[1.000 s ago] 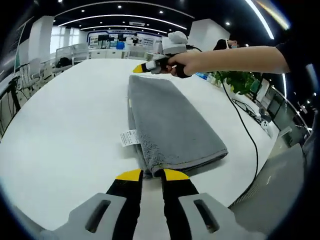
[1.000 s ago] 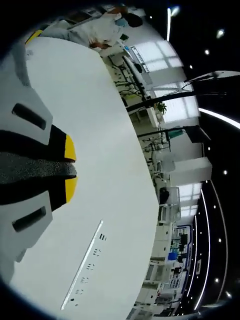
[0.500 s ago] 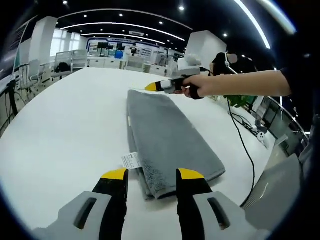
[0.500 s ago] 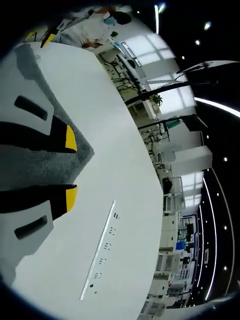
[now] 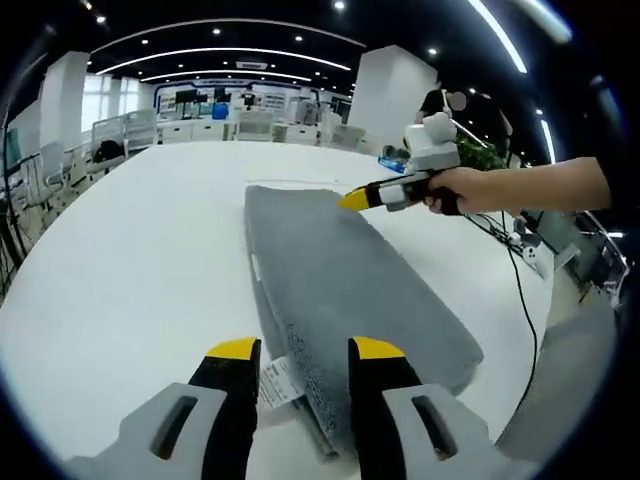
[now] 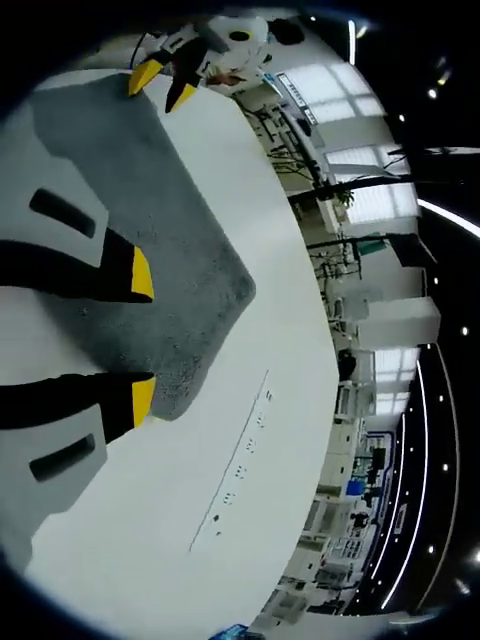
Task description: Fold the towel on the table until its edges align and the towel forms a compact rectangular stack.
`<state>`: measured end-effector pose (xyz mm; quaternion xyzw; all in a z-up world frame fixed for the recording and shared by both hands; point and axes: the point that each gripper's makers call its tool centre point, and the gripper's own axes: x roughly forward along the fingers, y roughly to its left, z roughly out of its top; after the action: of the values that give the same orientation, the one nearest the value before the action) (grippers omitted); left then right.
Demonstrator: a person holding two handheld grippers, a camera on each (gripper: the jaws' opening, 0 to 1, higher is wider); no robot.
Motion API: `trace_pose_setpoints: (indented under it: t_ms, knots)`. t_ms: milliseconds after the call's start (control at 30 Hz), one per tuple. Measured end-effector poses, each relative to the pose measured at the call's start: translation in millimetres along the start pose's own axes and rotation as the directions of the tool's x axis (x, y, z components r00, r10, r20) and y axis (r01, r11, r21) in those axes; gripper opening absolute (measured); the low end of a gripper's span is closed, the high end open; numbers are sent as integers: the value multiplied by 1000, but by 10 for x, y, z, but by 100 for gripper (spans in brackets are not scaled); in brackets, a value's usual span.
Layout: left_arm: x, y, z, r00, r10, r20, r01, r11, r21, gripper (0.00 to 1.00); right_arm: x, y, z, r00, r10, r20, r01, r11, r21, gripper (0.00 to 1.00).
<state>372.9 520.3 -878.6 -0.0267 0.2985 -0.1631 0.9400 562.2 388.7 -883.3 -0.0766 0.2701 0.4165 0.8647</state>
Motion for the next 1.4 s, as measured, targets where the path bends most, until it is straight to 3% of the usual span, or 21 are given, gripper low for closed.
trace_pose_setpoints:
  t_ms: [233,500,600,867,1033,1133,1267,1400]
  knots:
    - [220,191,213,1000,5,28,-5,1000,28,33,-166,136,-164,1000,23,9,-24,997,77,27]
    - [417,386,249,999,31,28,-32,999,15,31,-347,381,-342,999,48,-21,-47,998,29,26]
    - [482,384,216,1000,18,22,-18,1000,12,25,-445,424,-406,999,34,-12,-33,999,31,21]
    - [594,382,124,1000,15,-16,-15,1000,25,26,-439,481,-604,999,32,-23,-30,996,83,20]
    - [609,388,121,1000,8,-4,-8,1000,-5,25,-414,495,-644,999,34,12,-35,993,113,16]
    - [601,299,96,999,-40,14,41,999,-13,16,-427,484,-661,998,15,56,-21,994,110,14]
    - [609,307,105,999,-28,15,28,1000,-11,15,-417,501,-680,994,3,108,-15,994,110,10]
    - [631,277,110,999,-30,16,31,999,-32,10,-414,520,-658,994,-3,111,-7,996,90,7]
